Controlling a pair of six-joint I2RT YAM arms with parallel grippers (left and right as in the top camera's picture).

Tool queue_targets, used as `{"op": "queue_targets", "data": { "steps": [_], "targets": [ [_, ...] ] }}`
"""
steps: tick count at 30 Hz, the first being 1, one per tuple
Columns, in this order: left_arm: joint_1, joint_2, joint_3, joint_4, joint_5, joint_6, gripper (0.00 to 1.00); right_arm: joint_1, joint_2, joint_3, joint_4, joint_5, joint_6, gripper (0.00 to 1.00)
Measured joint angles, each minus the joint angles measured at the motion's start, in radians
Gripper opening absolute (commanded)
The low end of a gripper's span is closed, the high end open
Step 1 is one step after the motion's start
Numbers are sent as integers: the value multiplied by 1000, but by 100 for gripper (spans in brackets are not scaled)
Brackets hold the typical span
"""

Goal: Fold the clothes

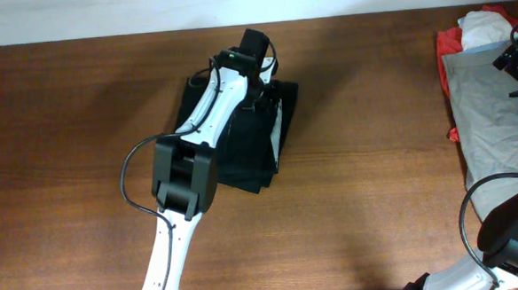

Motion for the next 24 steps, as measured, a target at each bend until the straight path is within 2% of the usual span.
{"op": "queue_targets", "data": {
  "steps": [6, 10, 16, 18, 24],
  "targets": [
    [-1, 0, 39, -83, 10, 0, 1, 0, 0, 0, 0, 0, 0, 98],
    [-1, -39, 122, -284, 6, 15, 1, 0, 0, 0, 1, 0, -1, 99],
    [-1, -196, 182, -608, -72, 36, 0, 0, 0, 0, 0, 0, 0, 98],
    [-1, -211, 169, -666, -82, 39, 1, 0, 0, 0, 0, 0, 0, 99],
    [-3, -204, -37, -665, -96, 56, 1, 0, 0, 0, 0, 0, 0, 99]
  ]
}}
